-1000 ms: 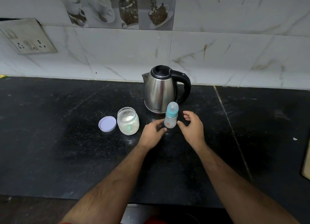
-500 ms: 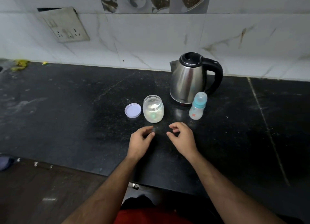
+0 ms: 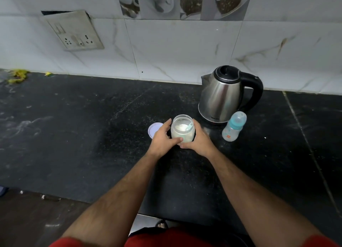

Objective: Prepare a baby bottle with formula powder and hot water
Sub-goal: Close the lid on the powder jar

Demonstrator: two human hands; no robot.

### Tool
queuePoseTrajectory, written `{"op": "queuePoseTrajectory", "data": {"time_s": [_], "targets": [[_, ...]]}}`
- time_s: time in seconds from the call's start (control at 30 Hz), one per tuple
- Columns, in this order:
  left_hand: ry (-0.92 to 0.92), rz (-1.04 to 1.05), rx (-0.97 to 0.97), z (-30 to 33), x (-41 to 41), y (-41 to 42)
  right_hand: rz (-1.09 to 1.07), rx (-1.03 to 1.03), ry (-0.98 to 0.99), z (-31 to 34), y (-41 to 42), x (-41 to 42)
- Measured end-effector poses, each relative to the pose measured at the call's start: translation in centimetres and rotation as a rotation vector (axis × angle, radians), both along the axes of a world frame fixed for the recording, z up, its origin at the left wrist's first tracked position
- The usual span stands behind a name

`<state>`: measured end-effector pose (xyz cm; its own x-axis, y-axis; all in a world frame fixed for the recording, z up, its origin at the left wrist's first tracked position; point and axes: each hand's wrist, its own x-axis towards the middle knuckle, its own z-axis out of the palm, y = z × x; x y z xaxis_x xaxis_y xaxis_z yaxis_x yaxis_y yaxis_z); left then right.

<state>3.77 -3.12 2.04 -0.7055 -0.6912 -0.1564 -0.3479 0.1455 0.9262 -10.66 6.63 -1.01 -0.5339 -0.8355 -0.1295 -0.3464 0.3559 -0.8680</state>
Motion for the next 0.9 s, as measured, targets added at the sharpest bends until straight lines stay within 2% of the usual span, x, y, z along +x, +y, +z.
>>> {"op": "queuePoseTrajectory", "data": {"time_s": [0.33,0.47,0.57,0.67,0.73,0.83,0.9], "targets": [[0.126,-0.093,0.053,0.0,0.0,-1.3,-0.079,-0.071,-0.06,0.5,0.1,1.1],[0.11,-0.175,0.086,0.5,0.5,-2.6,-0.115,-0.119,-0.102,1.2,0.9,1.4],[-0.032,-0.118,-0.046,0.8,1.2,-4.4,-0.158,-0.121,-0.096,1.7,1.4,1.7],[-0.275,-0.065,-0.415,0.4,1.8,-6.4,-0.197,-0.089,-0.087,1.9,1.9,1.8],[-0.466,-0.137,-0.593,-0.4,1.8,-7.5,-0.202,-0.063,-0.089,1.9,2.2,2.0],[-0.663,-0.288,-0.606,-1.3,1.3,-8.6,-0.203,-0.041,-0.097,2.1,2.8,2.4],[-0.73,-0.329,-0.585,-1.8,0.8,-9.0,-0.199,-0.031,-0.102,2.3,3.2,2.7]]}}
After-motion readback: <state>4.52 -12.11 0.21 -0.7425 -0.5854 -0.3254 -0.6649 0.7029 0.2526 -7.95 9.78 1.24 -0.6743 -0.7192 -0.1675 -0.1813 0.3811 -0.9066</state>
